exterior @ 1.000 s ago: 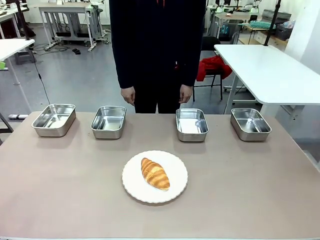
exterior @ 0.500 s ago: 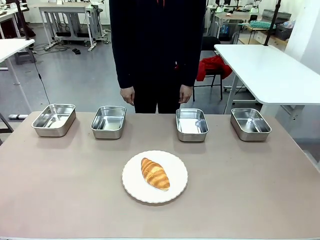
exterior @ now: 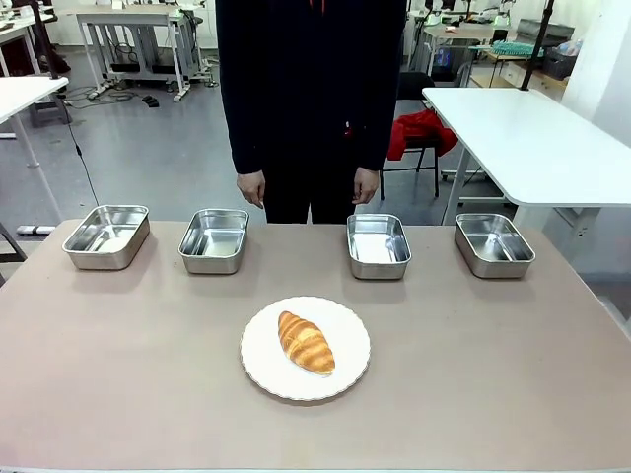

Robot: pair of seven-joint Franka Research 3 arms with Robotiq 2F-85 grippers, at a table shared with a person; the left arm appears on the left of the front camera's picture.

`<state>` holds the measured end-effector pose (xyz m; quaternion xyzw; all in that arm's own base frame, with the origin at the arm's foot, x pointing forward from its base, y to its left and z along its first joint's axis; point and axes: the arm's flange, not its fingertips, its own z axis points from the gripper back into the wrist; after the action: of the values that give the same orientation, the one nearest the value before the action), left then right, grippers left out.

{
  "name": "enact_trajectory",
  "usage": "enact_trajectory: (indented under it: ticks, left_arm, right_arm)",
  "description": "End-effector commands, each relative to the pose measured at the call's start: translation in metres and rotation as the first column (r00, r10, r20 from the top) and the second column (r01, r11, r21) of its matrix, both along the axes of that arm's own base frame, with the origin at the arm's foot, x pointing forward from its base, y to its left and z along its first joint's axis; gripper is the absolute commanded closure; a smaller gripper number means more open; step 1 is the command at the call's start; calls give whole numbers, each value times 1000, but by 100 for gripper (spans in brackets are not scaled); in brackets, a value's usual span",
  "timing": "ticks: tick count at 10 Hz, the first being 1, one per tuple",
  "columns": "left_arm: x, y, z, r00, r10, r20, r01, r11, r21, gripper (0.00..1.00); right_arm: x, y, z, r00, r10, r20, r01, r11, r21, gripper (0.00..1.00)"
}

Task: Place the bread in the container.
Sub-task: Place the Butter Roll into the Airtight Container indicated by the human.

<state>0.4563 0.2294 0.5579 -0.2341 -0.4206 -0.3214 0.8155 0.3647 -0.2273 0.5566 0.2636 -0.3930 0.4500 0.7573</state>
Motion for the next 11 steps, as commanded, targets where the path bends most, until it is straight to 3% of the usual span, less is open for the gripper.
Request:
enact_trajectory:
  ticks: [1,11]
  left_arm:
    - [-5,-4,-6,1000,9,1,-9,999,-38,0]
    - [-6,-11,-1,998,58,-30,-60,996,-61,0]
  right_arm:
    - [-6,-3,6,999,24,23,-23,999,-29,0]
    - [-2,4,14,998,62,11,-61,998,-31,0]
